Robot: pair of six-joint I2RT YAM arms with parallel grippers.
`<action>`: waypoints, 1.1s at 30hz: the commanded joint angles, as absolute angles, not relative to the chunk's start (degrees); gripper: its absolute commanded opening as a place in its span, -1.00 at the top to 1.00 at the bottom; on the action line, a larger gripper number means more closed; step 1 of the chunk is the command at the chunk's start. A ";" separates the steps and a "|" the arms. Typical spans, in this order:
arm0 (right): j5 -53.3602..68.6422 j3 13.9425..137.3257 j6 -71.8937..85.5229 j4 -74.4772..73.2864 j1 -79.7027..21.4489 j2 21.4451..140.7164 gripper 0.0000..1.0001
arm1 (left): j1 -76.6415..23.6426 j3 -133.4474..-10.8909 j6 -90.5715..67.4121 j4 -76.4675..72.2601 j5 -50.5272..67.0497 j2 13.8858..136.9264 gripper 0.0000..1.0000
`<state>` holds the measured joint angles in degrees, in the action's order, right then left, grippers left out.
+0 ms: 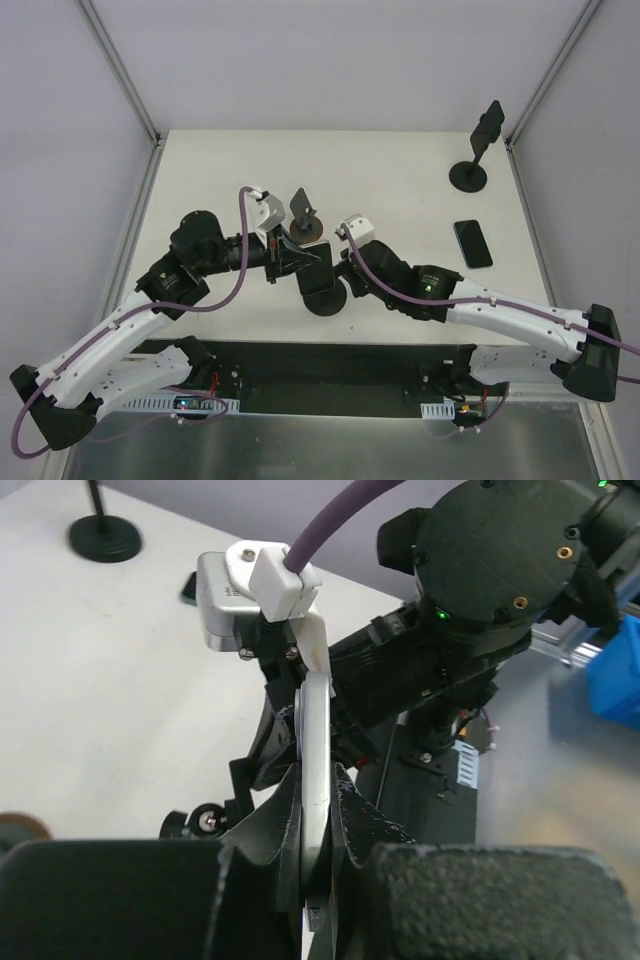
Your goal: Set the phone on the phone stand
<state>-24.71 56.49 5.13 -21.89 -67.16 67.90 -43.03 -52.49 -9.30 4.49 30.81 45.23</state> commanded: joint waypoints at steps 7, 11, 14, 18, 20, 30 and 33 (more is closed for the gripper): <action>-8.28 45.19 -3.33 -3.53 -58.28 55.11 0.99 | -44.82 -46.15 -15.74 -36.11 59.89 55.36 1.00; 2.51 44.56 -6.94 -2.64 -53.37 54.49 0.99 | -47.20 -47.98 -9.34 -36.91 66.08 59.67 1.00; 8.76 44.65 -8.70 -2.37 -50.29 54.75 0.99 | -47.37 -52.28 -4.08 -31.49 69.42 64.15 1.00; 13.35 45.26 -10.37 -2.11 -47.82 55.63 0.99 | -47.29 -57.73 2.89 -23.22 71.36 70.56 1.00; 14.85 45.35 -10.63 -1.93 -47.03 56.25 0.99 | -47.29 -60.02 4.48 -21.97 71.89 72.59 1.00; 17.93 45.97 -10.55 -1.84 -45.09 56.25 0.99 | -44.74 -62.75 4.75 -24.17 74.79 80.76 1.00; 18.11 45.97 -10.46 -1.85 -44.74 56.34 0.99 | -43.86 -63.19 4.66 -23.91 75.67 82.52 1.00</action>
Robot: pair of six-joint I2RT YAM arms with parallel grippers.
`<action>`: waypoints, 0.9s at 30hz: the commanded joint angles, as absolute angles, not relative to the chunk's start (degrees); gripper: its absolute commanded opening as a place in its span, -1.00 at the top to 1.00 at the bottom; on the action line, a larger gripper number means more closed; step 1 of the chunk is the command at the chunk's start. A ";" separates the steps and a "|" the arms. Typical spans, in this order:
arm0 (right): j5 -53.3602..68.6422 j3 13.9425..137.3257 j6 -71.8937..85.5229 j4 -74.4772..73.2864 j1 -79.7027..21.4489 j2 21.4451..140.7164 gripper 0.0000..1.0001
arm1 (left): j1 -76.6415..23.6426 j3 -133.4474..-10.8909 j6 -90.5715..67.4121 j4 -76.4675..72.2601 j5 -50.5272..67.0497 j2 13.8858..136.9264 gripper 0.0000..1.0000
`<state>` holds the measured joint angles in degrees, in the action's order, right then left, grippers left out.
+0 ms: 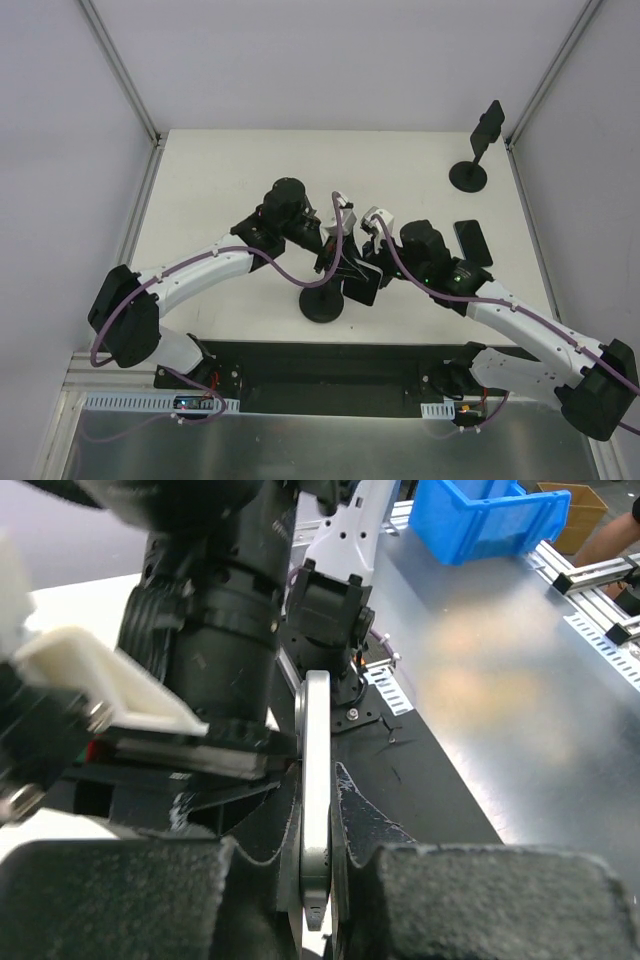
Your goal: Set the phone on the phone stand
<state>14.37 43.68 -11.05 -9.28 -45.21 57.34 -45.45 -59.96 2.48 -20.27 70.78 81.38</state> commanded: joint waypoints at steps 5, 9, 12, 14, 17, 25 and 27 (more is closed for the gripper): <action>18.10 45.70 -10.46 -1.85 -44.38 56.34 0.99 | -42.02 -61.79 4.04 -25.66 75.32 82.44 1.00; 16.97 45.88 -10.20 -1.76 -44.38 56.34 0.99 | -39.38 -59.86 2.38 -26.98 73.83 81.22 1.00; 11.71 45.18 -8.27 -1.24 -44.38 56.08 0.99 | -38.85 -56.44 1.84 -26.03 65.87 77.53 1.00; 6.19 44.39 -5.81 -0.26 -44.47 55.11 0.99 | -39.28 -54.06 3.16 -20.35 59.36 73.77 1.00; -8.61 43.51 -1.94 -0.26 -48.76 53.09 0.99 | -42.69 -50.63 4.91 -13.48 41.45 67.97 1.00; -58.86 44.21 10.74 3.67 -77.20 55.97 1.00 | -56.33 -43.07 6.68 -17.04 -16.13 66.35 1.00; -70.27 47.97 8.98 4.75 -82.33 60.96 1.00 | -57.30 -41.93 6.77 -20.99 -23.25 69.07 1.00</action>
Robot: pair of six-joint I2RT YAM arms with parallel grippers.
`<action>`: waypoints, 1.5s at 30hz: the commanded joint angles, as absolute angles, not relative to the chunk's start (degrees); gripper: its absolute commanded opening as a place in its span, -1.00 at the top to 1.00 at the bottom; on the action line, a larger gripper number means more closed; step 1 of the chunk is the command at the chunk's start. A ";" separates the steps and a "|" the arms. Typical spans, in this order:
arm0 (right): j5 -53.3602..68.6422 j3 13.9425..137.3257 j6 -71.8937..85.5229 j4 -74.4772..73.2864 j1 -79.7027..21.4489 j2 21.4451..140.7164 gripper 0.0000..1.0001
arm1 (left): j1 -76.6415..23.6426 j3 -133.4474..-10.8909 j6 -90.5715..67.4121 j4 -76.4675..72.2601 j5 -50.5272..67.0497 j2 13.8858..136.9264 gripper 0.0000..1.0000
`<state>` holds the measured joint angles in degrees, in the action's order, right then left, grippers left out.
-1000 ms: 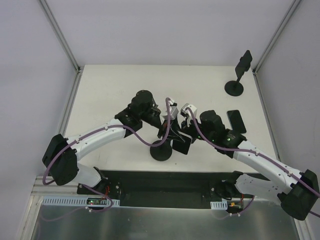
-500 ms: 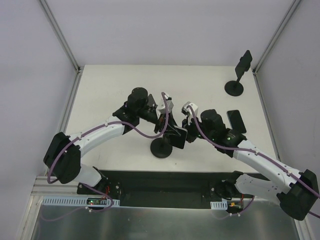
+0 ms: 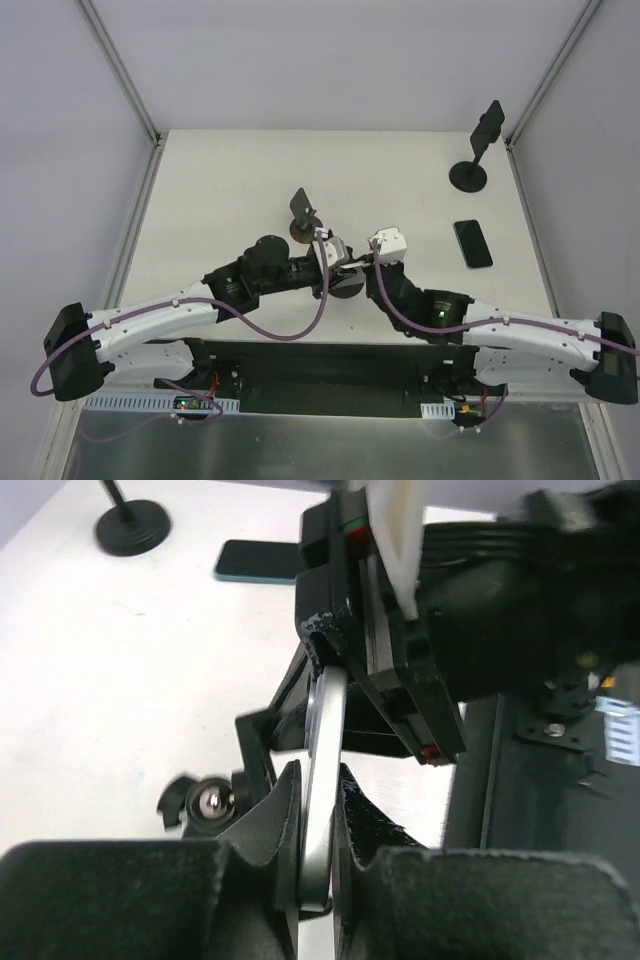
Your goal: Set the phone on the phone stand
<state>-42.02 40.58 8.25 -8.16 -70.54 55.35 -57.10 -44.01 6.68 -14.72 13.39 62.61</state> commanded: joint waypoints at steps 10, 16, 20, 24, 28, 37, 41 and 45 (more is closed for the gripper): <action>-75.50 55.63 17.31 -4.82 -89.47 67.95 1.00 | -58.36 -43.95 3.09 -33.05 -25.41 79.72 1.00; -62.16 47.40 8.38 -8.17 -88.68 53.64 -0.37 | -56.96 -42.02 0.71 -29.09 -8.84 75.07 1.00; -44.08 42.82 1.68 -8.79 -85.70 40.81 -0.78 | -54.94 -42.62 0.70 -24.54 -1.33 70.32 1.00; -36.32 43.41 -2.01 -18.25 -79.65 30.43 -0.94 | -54.41 -45.07 4.30 -19.79 9.21 66.80 1.00; -22.36 46.23 -4.57 -24.08 -66.31 29.53 -0.99 | -54.32 -49.30 10.01 -8.55 19.76 62.94 1.00; 23.88 46.50 -10.19 -20.22 -46.07 40.07 -0.92 | -51.68 -60.11 18.45 8.52 40.12 60.55 1.00; 32.07 45.88 -11.78 -18.19 -44.39 41.57 -0.90 | -51.50 -63.10 19.69 8.18 43.77 66.51 1.00; 34.45 43.60 -12.22 -17.49 -43.51 40.35 -0.85 | -51.42 -63.20 19.43 4.14 44.82 70.39 1.00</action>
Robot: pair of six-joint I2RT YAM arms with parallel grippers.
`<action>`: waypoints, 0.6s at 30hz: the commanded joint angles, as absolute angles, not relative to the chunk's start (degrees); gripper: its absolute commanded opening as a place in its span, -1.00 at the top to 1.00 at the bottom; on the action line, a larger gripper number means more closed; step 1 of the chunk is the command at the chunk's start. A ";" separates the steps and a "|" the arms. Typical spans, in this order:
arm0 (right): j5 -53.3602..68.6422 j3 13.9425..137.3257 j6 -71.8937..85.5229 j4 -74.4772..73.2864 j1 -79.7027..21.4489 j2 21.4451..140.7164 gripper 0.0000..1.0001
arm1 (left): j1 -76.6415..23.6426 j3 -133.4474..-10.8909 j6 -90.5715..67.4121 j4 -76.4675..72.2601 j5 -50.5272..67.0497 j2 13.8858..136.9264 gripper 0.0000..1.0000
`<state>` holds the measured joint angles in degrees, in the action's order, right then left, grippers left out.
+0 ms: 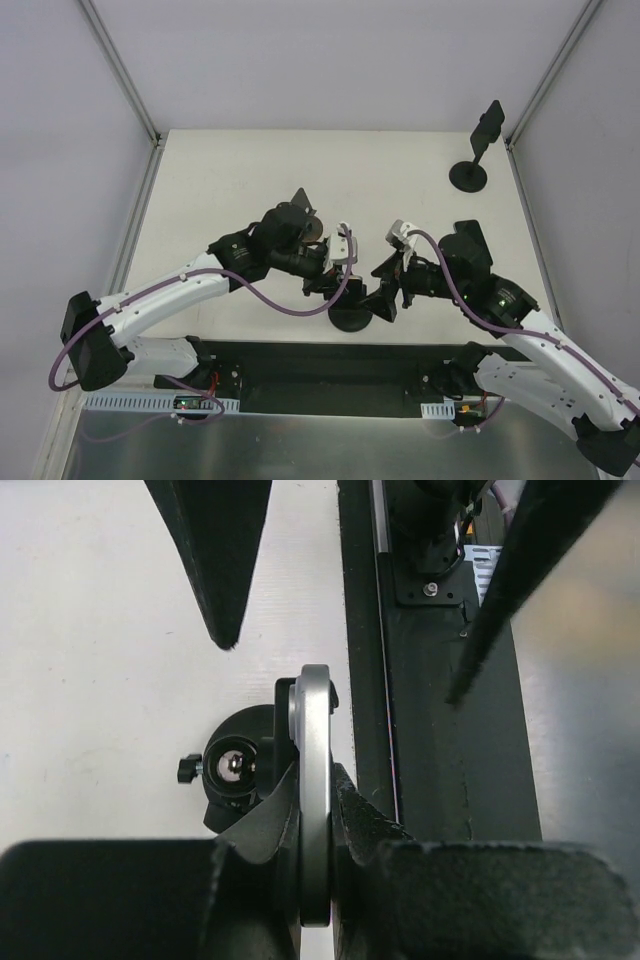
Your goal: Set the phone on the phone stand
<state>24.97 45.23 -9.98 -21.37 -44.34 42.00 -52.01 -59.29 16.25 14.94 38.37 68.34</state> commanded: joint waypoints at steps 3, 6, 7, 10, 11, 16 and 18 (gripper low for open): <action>33.31 42.28 -11.78 -17.05 -43.24 39.90 -0.79 | -51.42 -61.97 18.02 0.18 46.75 72.33 1.00; 30.86 42.80 -11.43 -18.89 -43.33 41.21 -0.61 | -51.42 -62.14 16.44 -2.11 47.81 73.83 1.00; 30.41 42.89 -11.51 -19.59 -43.24 41.31 -0.58 | -51.42 -61.88 16.35 -2.46 47.99 73.74 1.00; 30.76 41.49 -10.55 -19.60 -43.24 40.17 -0.54 | -51.42 -60.91 15.91 -3.51 48.16 73.21 1.00; 30.85 40.96 -10.29 -18.12 -43.24 39.82 -0.54 | -51.42 -60.82 15.82 -3.52 48.08 72.95 1.00; 29.71 40.87 -10.98 -17.93 -43.33 41.30 -0.55 | -51.42 -60.29 13.45 -3.96 46.67 71.37 0.61; 29.45 40.87 -11.16 -17.67 -43.33 42.36 -0.56 | -51.42 -59.77 11.96 -4.48 46.23 70.67 0.17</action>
